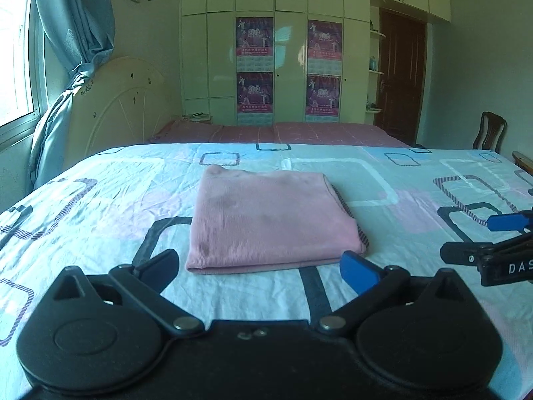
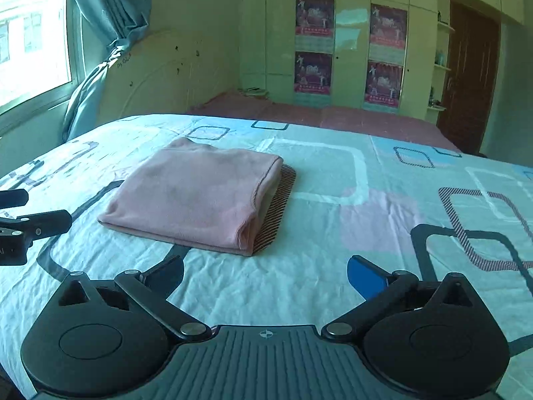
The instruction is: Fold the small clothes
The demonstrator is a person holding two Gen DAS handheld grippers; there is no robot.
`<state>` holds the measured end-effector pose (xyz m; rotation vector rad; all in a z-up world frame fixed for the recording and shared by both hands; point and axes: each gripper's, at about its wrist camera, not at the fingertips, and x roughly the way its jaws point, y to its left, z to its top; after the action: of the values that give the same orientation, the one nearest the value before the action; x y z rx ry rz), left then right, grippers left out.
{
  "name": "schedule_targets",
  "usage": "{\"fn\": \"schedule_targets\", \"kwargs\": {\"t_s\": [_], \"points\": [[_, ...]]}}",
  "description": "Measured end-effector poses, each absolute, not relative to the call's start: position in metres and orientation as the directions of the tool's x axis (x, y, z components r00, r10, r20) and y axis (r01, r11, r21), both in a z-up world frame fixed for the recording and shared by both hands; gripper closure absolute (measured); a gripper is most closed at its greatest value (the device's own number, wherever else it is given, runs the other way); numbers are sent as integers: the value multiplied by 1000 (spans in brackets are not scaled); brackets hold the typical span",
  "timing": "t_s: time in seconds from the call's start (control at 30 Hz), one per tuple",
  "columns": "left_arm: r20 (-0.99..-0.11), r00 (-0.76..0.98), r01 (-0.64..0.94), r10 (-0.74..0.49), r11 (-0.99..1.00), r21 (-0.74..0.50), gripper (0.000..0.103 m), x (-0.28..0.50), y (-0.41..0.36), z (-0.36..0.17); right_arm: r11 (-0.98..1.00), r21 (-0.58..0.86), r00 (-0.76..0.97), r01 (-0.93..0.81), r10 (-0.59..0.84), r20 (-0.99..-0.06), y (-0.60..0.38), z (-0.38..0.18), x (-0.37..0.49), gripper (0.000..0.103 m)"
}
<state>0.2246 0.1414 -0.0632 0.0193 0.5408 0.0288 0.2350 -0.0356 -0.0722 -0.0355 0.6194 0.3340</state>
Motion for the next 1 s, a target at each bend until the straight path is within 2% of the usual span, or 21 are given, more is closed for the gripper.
{"fn": "schedule_targets", "kwargs": {"t_s": [0.17, 0.47, 1.0], "points": [[-550, 835, -15, 25, 1000, 22, 0, 208, 137, -52, 954, 92, 775, -286, 287, -564, -40, -56, 206, 0], [-512, 859, -9, -5, 1000, -25, 0, 159, 132, -34, 956, 72, 797, -286, 278, -537, -38, -39, 142, 0], [-443, 897, 2, 2, 1000, 9, 0, 115, 113, -14, 959, 72, 831, -275, 274, -484, -55, -15, 88, 0]]}}
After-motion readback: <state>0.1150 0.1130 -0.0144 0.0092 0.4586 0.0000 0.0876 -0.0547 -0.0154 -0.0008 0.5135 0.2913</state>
